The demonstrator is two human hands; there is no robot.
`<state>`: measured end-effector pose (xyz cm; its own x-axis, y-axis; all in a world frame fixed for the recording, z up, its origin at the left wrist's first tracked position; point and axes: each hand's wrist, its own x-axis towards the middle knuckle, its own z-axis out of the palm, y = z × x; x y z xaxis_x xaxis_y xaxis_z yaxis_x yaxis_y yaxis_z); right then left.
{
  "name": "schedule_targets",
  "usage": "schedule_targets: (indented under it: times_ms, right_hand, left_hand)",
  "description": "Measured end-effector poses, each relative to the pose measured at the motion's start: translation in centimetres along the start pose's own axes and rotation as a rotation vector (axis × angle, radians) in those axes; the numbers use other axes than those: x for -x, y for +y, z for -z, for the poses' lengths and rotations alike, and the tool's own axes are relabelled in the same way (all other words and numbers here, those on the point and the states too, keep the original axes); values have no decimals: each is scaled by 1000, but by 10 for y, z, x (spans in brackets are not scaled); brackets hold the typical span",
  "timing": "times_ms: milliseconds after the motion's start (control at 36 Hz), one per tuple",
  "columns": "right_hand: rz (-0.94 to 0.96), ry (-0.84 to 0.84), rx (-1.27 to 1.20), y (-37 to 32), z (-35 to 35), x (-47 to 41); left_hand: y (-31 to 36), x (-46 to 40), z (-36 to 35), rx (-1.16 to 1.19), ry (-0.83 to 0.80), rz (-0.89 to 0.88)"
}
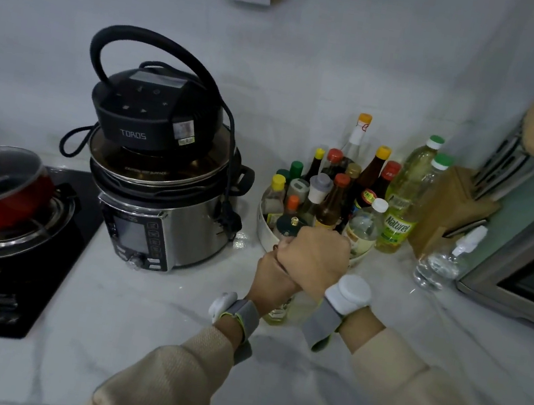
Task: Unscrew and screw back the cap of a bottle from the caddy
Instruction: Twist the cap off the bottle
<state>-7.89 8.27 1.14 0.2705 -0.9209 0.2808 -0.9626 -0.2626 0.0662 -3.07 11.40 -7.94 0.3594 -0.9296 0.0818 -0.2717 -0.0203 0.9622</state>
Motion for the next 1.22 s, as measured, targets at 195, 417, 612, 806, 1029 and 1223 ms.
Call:
schedule_targets:
  times_ms: [195, 417, 612, 806, 1029, 1223]
  right_hand:
    - [145, 20, -78, 7, -15, 3]
    - [547, 165, -255, 26, -12, -8]
    - [381, 61, -261, 37, 4, -2]
    - [255, 59, -156, 17, 1, 5]
    - [362, 67, -3, 15, 2, 5]
    - [704, 64, -44, 34, -1, -8]
  left_hand:
    - [1, 0, 3, 4, 36, -76]
    - [-9, -4, 1, 107, 79, -50]
    - [-10, 0, 0, 115, 53, -70]
    - [-7, 1, -2, 176, 59, -25]
    - [-4, -1, 0, 103, 87, -71]
    - [-9, -1, 3, 106, 56, -63]
